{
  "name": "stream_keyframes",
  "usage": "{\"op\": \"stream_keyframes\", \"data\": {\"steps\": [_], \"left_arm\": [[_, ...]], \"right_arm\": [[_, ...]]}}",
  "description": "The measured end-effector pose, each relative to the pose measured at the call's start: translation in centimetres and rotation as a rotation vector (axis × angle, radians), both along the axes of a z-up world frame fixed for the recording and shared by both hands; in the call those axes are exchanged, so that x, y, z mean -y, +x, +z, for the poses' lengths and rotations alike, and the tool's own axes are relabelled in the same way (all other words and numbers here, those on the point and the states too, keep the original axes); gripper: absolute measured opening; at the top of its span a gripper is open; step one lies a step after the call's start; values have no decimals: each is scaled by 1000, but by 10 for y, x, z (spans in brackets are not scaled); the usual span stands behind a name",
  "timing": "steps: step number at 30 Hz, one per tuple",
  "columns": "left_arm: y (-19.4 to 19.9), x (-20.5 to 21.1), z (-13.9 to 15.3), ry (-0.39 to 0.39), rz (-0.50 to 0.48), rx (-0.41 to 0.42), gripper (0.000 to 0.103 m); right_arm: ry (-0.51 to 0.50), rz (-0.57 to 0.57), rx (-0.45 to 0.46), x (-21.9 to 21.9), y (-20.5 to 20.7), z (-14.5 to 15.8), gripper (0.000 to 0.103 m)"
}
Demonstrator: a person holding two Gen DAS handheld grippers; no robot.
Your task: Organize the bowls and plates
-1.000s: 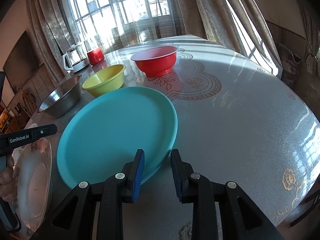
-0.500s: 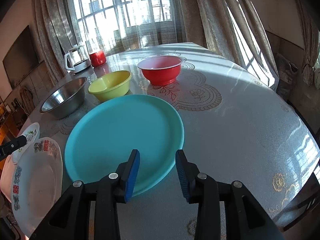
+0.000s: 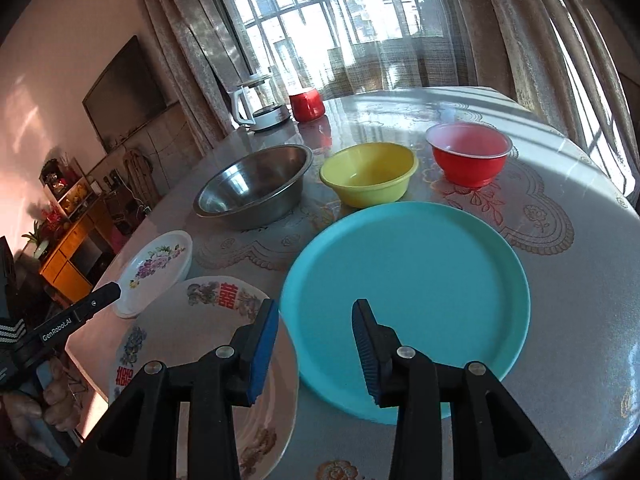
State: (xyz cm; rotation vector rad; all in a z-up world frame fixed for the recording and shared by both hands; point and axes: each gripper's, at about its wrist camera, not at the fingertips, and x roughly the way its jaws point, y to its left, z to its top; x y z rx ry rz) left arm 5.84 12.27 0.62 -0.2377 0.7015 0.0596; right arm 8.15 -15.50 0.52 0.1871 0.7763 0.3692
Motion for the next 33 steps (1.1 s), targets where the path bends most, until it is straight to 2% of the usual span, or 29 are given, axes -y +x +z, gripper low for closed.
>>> {"op": "stream_keyframes", "data": {"steps": [4,10,19,33], "left_arm": [[-1,-23,-4,-11,64,10,24],[0,-53,-10,-48,117,16,24],[13,-86,-24,-141,116,-7,24],[38,-90,-52,-186,78,-51,24]], "right_arm": [[36,123,-26,-37,13,5,39],[77,233,-86,-85,37,3,39],[42,285,-152,-136,77,-8,37],[-59,285,-249,-168,111,-42,27]]}}
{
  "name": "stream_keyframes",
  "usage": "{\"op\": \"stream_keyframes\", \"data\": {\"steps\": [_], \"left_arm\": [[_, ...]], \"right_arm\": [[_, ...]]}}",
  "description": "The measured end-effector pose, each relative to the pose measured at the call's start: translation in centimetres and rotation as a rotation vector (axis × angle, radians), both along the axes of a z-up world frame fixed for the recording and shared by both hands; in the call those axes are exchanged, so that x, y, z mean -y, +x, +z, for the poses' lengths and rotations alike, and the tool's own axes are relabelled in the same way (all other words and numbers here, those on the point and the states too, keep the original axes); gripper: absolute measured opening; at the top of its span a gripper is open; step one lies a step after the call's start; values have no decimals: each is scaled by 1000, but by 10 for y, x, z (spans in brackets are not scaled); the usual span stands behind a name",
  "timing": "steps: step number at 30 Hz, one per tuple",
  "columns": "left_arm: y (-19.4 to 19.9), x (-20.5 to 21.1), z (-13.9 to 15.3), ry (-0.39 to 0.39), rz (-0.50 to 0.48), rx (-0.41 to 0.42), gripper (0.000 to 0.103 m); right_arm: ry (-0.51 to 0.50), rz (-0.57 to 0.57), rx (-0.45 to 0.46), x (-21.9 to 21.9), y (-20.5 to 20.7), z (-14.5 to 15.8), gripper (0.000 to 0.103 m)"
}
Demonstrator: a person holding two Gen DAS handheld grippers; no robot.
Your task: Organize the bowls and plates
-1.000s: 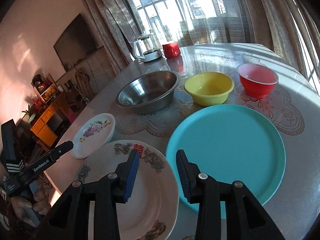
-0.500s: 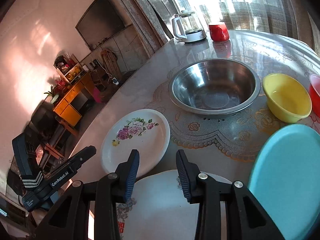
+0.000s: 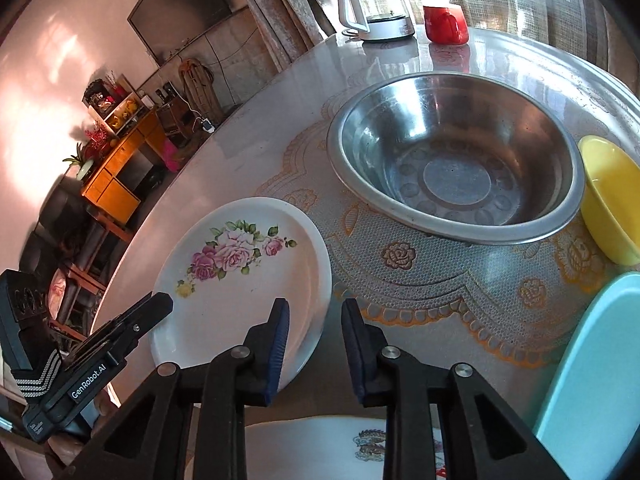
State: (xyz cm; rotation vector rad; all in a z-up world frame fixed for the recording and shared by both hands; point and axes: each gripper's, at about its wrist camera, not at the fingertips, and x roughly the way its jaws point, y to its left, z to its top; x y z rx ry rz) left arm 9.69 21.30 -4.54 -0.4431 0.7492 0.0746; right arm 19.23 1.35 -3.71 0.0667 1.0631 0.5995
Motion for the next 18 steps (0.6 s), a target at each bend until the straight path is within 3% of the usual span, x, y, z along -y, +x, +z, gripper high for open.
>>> {"op": "stream_keyframes", "data": {"steps": [7,18], "left_arm": [[3,12,4,48,-19,23,23],[-6,24,22,52,-55,61,23]], "right_arm": [[-8,25,-16,-11,3,-8,24],[77,4,36,18,-12,10,24]]}}
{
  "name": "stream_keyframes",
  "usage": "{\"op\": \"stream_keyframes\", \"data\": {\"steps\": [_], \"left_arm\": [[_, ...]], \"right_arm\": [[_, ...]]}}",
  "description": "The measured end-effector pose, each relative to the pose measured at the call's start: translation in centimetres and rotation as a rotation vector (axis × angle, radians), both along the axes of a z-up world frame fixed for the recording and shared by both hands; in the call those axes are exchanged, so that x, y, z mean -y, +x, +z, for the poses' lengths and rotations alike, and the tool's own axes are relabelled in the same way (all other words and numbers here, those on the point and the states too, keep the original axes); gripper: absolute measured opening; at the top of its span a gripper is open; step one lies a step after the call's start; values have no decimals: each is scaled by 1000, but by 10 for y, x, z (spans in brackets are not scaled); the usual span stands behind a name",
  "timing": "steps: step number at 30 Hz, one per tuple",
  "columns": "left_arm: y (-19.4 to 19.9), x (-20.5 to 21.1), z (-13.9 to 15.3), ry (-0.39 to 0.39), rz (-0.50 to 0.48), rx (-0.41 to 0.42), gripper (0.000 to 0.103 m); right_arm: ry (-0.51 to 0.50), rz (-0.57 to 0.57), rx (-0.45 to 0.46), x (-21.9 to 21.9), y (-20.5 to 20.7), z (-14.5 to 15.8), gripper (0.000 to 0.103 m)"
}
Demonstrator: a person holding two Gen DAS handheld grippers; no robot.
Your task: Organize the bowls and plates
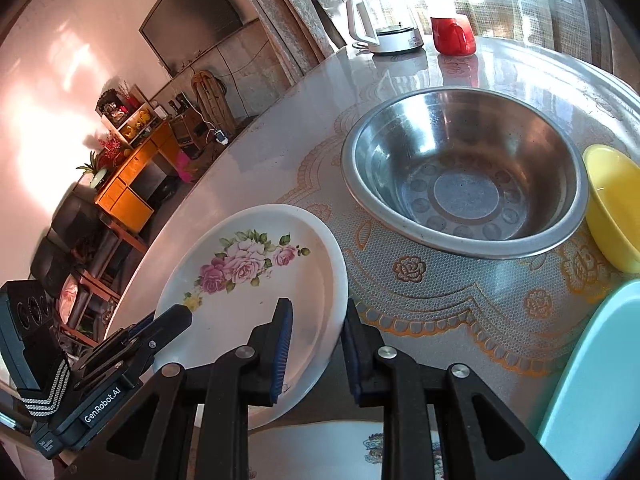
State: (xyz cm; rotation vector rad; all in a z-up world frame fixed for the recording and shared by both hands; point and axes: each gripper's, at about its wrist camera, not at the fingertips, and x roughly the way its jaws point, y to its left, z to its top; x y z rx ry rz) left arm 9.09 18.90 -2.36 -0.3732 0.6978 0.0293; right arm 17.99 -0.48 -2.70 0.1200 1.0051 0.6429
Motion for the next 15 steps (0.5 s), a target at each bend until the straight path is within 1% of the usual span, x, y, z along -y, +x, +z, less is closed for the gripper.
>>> {"op": "stream_keyframes", "data": {"steps": [7,15], "left_arm": [[-8,23,25,32,-46,50,23],[-11,64,39,59,-138,64,23]], "right_arm": [[74,-45,28,40,-16,10,24],[129,-127,42,95,-41,20,24]]}}
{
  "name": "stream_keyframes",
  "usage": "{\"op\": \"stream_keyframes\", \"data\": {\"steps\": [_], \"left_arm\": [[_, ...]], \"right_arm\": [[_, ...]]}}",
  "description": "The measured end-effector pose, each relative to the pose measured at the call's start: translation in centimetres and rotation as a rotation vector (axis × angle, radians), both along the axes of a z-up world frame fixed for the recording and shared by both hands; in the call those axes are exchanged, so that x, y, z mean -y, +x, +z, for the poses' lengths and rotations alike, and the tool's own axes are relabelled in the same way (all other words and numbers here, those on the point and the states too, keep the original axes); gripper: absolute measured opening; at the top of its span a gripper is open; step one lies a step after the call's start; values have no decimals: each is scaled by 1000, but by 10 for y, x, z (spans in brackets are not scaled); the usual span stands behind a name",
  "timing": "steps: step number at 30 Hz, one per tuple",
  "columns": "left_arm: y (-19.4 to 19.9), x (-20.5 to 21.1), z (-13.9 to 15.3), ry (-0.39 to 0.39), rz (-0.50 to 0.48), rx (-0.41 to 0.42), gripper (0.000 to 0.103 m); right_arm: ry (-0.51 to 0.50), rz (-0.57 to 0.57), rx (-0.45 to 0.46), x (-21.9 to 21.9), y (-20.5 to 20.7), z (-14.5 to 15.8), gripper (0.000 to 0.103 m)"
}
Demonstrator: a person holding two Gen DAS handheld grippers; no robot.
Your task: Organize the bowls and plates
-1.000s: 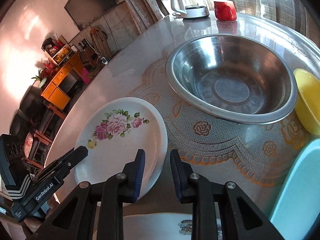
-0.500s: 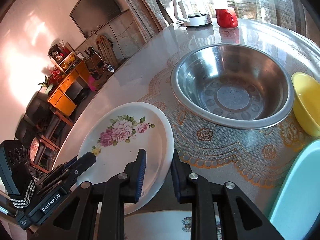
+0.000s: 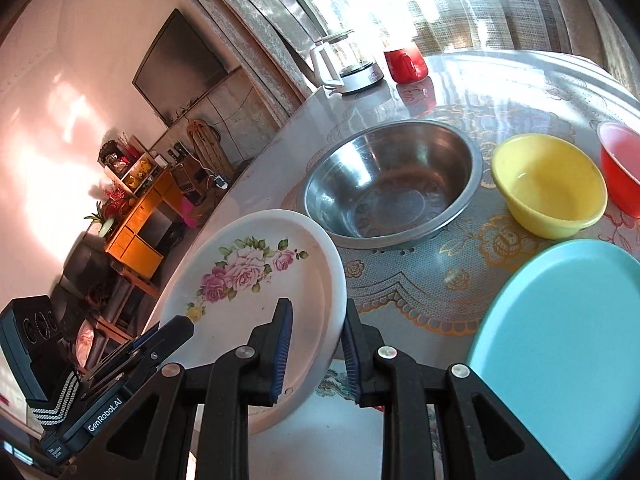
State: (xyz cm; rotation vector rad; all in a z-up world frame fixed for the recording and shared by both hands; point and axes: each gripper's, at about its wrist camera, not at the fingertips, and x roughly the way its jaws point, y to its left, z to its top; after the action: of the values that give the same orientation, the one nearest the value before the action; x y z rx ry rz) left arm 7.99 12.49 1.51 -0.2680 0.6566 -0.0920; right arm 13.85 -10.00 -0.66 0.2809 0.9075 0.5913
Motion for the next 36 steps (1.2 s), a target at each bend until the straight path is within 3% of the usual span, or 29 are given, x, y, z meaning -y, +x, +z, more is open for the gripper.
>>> {"op": "stream_keyframes", "data": {"steps": [20,36], "left_arm": [[14,139,22,78,-288,-5,25],[38,206,2,113,-401,-108,25]], "right_arm": [[138,-296,32,143,-54,13,24],[150,-456,-20,209,-58,-19,26]]}}
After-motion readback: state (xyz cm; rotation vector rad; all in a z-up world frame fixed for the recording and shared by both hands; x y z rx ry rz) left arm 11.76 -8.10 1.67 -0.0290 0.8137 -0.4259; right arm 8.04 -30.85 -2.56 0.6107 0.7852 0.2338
